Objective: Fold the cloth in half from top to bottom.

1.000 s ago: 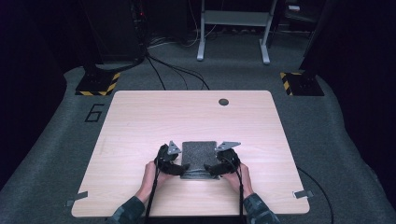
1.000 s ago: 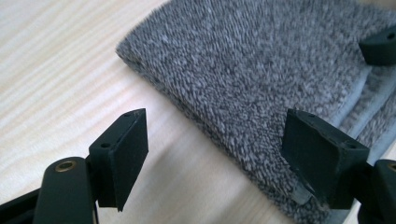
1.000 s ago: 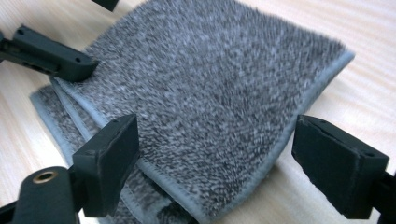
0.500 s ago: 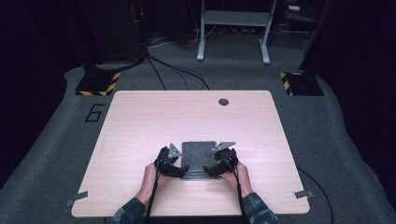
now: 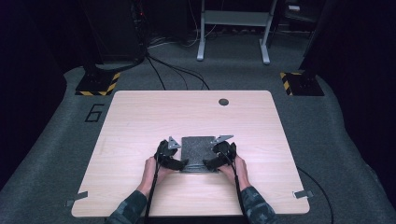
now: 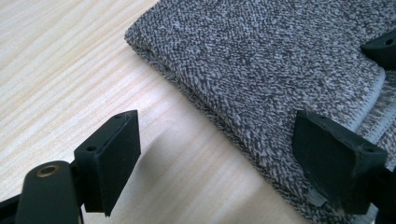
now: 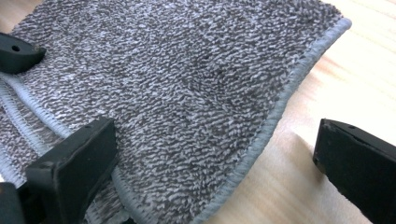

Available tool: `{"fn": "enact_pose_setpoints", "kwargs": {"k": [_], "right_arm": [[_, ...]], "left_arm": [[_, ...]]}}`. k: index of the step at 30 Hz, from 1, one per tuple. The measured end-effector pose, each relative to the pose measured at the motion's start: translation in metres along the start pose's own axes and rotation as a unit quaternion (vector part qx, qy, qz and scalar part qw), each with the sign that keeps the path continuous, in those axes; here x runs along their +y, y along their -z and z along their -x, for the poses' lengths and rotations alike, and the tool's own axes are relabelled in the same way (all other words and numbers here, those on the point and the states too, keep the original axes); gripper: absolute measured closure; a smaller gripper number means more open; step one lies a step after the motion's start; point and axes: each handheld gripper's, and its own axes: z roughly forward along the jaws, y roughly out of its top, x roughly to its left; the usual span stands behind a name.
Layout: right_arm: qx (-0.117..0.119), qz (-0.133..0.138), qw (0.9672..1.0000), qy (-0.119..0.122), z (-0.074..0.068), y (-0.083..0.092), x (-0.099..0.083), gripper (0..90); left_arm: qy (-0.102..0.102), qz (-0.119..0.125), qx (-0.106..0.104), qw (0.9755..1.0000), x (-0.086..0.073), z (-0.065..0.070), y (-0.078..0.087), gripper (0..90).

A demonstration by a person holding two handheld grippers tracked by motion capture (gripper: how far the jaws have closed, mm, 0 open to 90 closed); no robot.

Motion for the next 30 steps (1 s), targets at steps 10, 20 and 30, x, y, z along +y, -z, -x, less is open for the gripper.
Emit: {"fn": "enact_pose_setpoints", "kwargs": {"k": [10,20,30], "right_arm": [[0.005,0.025,0.9997,0.003,-0.001,0.022,0.000,0.0],[-0.001,0.056,0.9984,0.002,0.001,0.066,-0.017,0.1],[-0.046,0.063,0.9960,-0.043,0.027,0.102,-0.074,0.5]], "left_arm": [[0.013,0.034,-0.002,0.9993,-0.001,-0.004,0.029,14.4],[0.019,0.049,0.027,0.9982,-0.019,-0.011,0.069,13.5],[0.048,0.024,0.070,0.9961,-0.066,-0.033,0.093,11.0]]}}
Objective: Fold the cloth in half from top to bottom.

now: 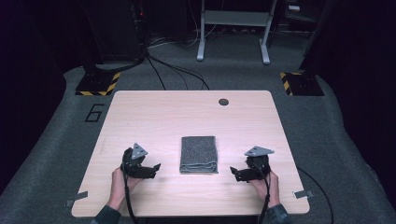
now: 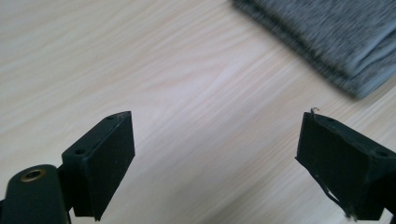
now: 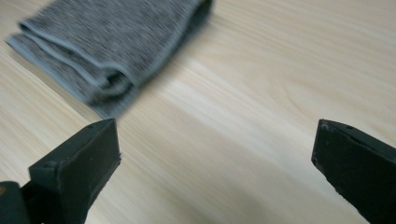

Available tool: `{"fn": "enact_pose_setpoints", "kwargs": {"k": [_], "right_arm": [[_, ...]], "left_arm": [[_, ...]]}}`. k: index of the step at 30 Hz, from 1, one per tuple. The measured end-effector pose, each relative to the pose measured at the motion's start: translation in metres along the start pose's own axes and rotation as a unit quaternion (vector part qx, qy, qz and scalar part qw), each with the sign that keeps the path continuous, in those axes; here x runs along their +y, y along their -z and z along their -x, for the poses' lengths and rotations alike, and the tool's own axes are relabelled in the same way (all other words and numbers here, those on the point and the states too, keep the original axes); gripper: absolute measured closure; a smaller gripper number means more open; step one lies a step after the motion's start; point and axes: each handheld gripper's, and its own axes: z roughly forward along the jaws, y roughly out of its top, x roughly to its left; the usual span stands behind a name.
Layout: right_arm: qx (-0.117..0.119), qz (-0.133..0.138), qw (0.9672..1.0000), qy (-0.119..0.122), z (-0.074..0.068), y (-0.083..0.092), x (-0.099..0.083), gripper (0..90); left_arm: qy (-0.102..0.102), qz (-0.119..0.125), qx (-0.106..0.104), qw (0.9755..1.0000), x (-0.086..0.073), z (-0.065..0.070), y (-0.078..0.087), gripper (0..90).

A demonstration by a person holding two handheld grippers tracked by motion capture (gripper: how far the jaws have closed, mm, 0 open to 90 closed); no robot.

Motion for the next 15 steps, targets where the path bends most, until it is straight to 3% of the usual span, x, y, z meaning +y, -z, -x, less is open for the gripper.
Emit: {"fn": "enact_pose_setpoints", "kwargs": {"k": [6,9,12,15], "right_arm": [[-0.044,-0.018,0.9981,-0.039,0.032,0.013,-0.041,1.0],[-0.054,-0.019,0.9970,-0.052,0.041,0.017,-0.056,0.9],[-0.057,-0.017,0.9963,-0.061,0.046,0.018,-0.063,0.0],[-0.061,-0.013,0.9962,-0.060,0.049,0.019,-0.066,0.2]], "left_arm": [[0.031,-0.021,0.030,0.9989,-0.031,-0.019,0.006,10.2],[0.055,-0.016,0.039,0.9976,-0.043,-0.022,0.005,9.7],[0.066,-0.019,0.040,0.9969,-0.050,-0.025,0.004,8.9],[0.072,-0.007,0.037,0.9967,-0.054,-0.027,0.004,8.0]]}}
